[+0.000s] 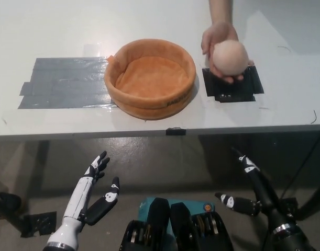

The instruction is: A person hands a emotional support dumpling to the robot which it grabs with its right hand and places in the soft place kept infront of it in the centre of the desk

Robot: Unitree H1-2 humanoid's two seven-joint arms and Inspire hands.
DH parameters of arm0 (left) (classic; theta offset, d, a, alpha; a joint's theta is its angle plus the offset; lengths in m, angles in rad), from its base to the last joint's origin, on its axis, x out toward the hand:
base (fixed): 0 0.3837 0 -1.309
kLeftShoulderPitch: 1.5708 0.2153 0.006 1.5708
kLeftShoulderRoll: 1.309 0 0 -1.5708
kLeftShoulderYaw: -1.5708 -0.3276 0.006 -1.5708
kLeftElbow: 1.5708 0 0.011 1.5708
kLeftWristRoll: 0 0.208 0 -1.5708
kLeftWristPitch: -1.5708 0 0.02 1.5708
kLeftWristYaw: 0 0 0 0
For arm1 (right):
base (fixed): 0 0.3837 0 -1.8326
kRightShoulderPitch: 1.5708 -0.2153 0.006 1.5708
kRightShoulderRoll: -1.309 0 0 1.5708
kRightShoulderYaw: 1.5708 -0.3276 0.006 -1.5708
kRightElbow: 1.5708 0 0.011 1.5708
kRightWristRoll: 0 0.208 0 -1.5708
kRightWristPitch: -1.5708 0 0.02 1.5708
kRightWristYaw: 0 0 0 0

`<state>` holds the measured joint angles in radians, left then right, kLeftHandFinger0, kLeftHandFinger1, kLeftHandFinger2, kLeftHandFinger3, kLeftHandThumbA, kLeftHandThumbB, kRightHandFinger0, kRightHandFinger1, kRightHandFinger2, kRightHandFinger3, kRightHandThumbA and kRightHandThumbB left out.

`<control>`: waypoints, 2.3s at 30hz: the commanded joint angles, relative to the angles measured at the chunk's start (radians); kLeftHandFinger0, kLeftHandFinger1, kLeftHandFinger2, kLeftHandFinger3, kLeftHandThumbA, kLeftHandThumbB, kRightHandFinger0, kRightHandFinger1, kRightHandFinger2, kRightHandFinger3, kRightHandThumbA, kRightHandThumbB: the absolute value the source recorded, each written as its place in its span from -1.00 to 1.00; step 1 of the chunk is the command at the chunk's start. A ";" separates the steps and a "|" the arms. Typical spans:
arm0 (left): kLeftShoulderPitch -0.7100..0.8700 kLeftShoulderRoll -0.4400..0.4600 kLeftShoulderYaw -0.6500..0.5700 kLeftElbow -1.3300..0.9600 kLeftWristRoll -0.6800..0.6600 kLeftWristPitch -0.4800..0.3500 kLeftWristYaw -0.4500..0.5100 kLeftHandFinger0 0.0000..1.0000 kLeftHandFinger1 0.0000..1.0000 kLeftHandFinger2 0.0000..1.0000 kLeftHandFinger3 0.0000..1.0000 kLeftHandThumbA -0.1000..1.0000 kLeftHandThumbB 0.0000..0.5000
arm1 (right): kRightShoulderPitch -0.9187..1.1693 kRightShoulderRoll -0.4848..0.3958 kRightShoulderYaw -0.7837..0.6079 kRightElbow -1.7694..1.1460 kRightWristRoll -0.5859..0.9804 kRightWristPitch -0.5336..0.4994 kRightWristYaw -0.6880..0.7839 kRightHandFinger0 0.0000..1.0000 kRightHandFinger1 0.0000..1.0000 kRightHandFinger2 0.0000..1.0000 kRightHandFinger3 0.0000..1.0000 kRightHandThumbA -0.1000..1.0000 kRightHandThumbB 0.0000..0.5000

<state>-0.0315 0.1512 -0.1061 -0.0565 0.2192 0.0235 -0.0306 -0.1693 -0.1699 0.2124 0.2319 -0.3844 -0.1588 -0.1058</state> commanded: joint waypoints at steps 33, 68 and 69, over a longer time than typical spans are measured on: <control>-0.039 0.006 0.020 -0.039 -0.001 -0.028 0.000 1.00 1.00 1.00 1.00 0.13 -1.00 | -0.875 -0.078 -0.004 0.400 -0.034 0.349 0.196 1.00 1.00 1.00 1.00 0.63 0.51; -0.053 0.005 0.022 -0.034 0.002 -0.023 0.002 1.00 1.00 1.00 1.00 0.12 -1.00 | -0.989 -0.044 0.069 0.902 -0.028 0.281 0.142 0.62 0.86 0.89 0.65 -1.00 -0.12; -0.054 0.004 0.022 -0.036 0.003 -0.022 0.003 1.00 1.00 1.00 1.00 0.12 -1.00 | -0.985 -0.046 0.079 0.893 -0.041 0.284 0.132 0.66 0.89 0.79 0.40 -1.00 -0.20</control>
<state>-0.0666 0.1510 -0.0952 -0.0686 0.2253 0.0255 -0.0305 -1.0946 -0.2070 0.2798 1.1149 -0.4138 0.1538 0.0638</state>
